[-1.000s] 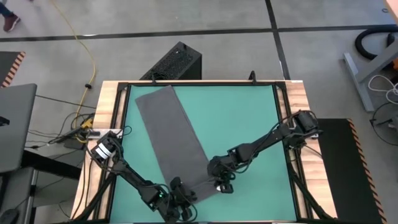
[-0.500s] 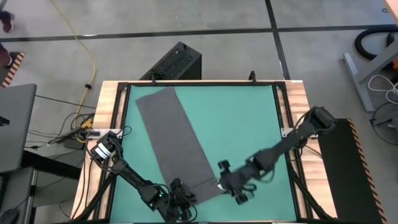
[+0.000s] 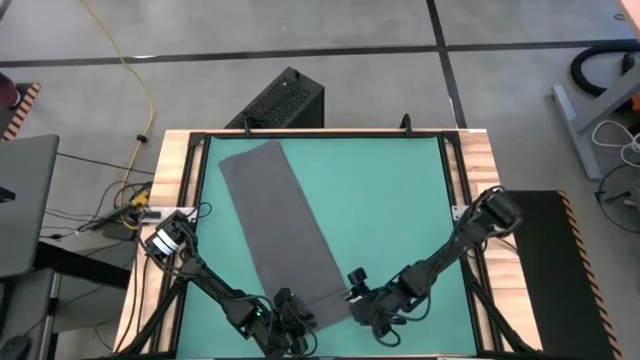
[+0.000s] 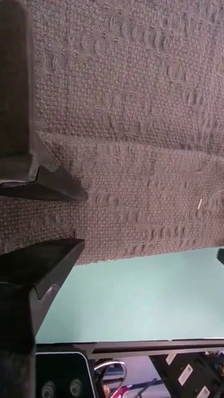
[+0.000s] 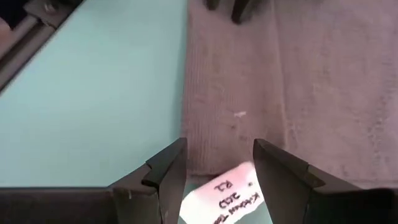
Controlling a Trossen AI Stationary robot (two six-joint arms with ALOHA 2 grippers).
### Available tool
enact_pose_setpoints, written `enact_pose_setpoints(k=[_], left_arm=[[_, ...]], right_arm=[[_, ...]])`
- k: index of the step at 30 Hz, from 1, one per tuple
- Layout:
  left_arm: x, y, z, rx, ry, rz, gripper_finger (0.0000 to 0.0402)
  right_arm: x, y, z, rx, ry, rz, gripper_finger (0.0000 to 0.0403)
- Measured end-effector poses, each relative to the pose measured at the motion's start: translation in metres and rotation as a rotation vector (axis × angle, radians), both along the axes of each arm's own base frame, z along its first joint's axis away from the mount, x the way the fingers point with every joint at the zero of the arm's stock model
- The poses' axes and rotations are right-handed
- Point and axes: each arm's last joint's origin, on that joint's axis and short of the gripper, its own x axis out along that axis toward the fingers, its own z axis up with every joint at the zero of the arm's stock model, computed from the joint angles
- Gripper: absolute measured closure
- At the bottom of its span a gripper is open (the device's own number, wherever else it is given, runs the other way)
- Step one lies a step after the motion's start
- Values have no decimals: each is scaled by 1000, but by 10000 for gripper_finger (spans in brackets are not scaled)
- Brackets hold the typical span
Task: Roll towel into tight, uniform cylinder
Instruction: Roll the gray towel
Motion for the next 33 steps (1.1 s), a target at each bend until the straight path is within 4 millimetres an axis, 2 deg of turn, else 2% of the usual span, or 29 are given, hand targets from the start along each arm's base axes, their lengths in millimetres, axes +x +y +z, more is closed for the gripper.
enact_pose_setpoints(k=[9, 14, 18, 21, 25, 33], left_arm=[[-1, 1, 7, 27, 0, -34, 303], [-8, 0, 31, 144, -29, -125, 303], [-14, -5, 54, 197, -77, -219, 303], [-19, -10, 54, 213, -59, -292, 303], [-29, -20, 53, 140, -15, -379, 303], [-48, -34, 50, 98, 35, -428, 303]], right_arm=[[0, 8, -15, 4, 11, 23, 195], [5, 5, -25, -14, 16, -8, 201], [8, 5, -31, -12, 25, -28, 226], [10, 5, -31, -2, 15, -32, 248], [11, 5, -31, 7, 3, -31, 270], [13, 1, -32, 8, 7, -36, 284]])
